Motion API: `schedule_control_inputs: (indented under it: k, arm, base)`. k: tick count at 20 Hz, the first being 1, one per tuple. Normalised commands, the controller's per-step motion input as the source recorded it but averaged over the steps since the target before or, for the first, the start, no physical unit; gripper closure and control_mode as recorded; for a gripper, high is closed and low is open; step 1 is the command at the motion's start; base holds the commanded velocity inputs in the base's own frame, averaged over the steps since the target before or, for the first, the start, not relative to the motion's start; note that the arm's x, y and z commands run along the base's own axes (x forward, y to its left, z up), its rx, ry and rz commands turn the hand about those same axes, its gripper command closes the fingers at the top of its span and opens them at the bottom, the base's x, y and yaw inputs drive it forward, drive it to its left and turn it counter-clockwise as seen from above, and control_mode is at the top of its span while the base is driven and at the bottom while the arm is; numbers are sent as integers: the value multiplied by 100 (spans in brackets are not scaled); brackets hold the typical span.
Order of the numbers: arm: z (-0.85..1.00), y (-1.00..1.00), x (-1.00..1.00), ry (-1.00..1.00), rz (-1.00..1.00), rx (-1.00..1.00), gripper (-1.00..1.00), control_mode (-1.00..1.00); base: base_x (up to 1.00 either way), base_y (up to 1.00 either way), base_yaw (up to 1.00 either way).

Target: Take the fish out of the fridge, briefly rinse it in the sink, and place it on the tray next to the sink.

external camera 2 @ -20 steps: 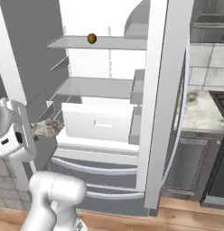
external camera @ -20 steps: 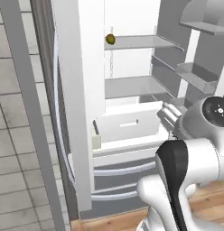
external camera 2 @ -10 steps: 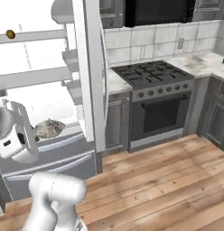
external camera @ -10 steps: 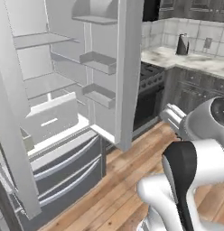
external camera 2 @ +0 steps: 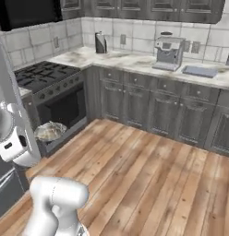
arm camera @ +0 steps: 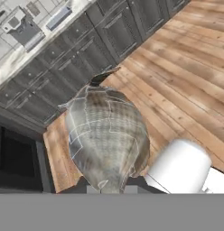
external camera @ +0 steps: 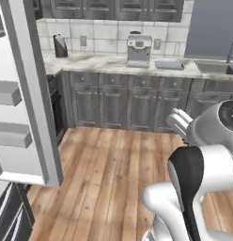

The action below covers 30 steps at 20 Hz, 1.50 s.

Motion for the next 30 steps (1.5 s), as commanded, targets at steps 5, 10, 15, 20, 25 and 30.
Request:
schedule_control_inputs:
  k: [5,10,15,20,25,30]
  arm:
    - [0,0,0,0,0,0,100,100]
    - [0,0,0,0,0,0,100,100]
    - [0,0,0,0,0,0,100,100]
    - [0,0,0,0,0,0,100,100]
    - [0,0,0,0,0,0,100,100]
    - [0,0,0,0,0,0,100,100]
  base:
    - [24,-16,-94]
    - [100,-32,-46]
    - [100,-55,-26]
    - [100,-89,-20]
    - [100,-86,-26]
    - [100,-65,-24]
